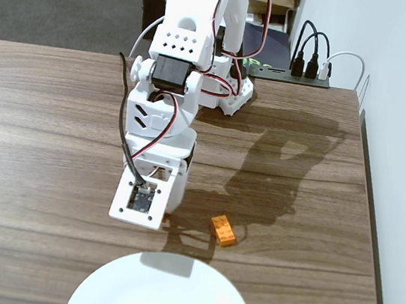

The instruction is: Grasp a lego block and put it on the plate.

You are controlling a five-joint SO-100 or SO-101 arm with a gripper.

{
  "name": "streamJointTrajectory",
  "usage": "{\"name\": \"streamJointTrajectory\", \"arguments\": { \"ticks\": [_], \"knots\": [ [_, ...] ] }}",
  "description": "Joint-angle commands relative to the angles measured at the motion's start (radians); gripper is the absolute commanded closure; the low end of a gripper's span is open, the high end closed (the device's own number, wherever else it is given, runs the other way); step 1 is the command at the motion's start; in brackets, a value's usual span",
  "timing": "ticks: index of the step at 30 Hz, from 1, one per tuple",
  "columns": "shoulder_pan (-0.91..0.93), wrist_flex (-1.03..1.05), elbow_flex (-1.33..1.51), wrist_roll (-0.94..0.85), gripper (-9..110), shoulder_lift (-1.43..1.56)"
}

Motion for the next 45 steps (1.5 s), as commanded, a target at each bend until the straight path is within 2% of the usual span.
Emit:
{"name": "streamJointTrajectory", "arguments": {
  "ticks": [1,23,35,45],
  "knots": [
    [0.008,0.005,-0.002,-0.009,93,0.02],
    [-0.017,0.066,-0.081,0.049,96,0.129],
    [-0.037,0.101,-0.459,0.164,96,0.054],
    [-0.074,0.114,-0.693,0.233,96,-0.189]
  ]
}}
